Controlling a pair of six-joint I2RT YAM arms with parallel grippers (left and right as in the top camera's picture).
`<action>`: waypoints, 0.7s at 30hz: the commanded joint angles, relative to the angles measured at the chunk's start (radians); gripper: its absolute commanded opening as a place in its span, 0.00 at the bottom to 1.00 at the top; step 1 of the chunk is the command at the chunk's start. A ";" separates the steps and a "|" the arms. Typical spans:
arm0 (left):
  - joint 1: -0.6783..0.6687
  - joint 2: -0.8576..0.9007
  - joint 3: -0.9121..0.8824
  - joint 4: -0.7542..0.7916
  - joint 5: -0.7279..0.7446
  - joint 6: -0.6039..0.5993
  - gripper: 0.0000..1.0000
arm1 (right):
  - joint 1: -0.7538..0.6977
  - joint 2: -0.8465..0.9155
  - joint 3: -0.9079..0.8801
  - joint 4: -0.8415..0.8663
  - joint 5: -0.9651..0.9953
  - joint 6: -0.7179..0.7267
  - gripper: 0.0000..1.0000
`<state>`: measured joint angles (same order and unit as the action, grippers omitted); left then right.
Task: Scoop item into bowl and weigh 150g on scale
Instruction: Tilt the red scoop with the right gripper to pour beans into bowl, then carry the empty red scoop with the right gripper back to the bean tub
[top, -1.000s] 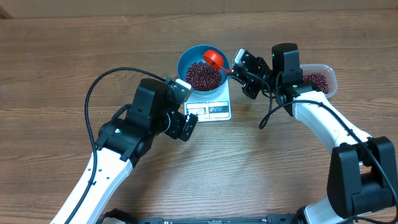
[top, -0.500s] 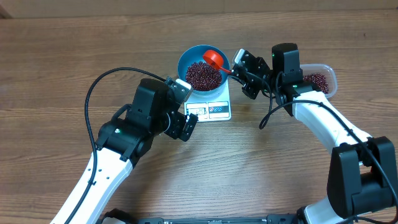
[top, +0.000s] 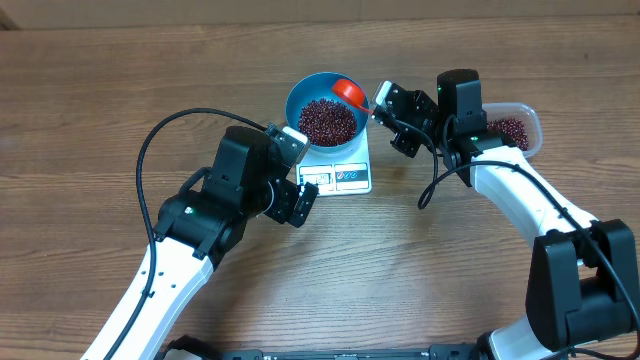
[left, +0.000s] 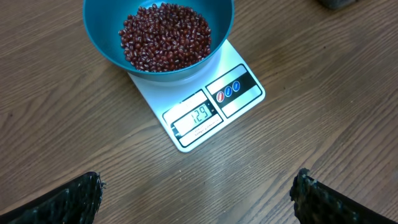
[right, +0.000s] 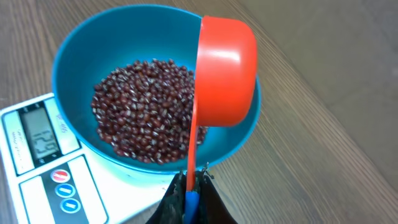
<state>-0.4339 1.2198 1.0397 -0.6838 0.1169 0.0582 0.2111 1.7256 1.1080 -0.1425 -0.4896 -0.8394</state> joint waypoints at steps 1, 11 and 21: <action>0.002 0.005 0.000 0.003 0.007 -0.010 0.99 | 0.002 -0.003 0.004 0.005 0.031 0.003 0.04; 0.002 0.005 0.000 0.003 0.007 -0.010 1.00 | -0.027 -0.143 0.005 -0.050 0.029 0.420 0.04; 0.002 0.005 0.000 0.003 0.007 -0.010 0.99 | -0.192 -0.241 0.005 -0.196 0.137 0.530 0.04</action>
<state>-0.4339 1.2198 1.0397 -0.6834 0.1169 0.0582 0.0673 1.5131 1.1080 -0.2897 -0.4377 -0.3439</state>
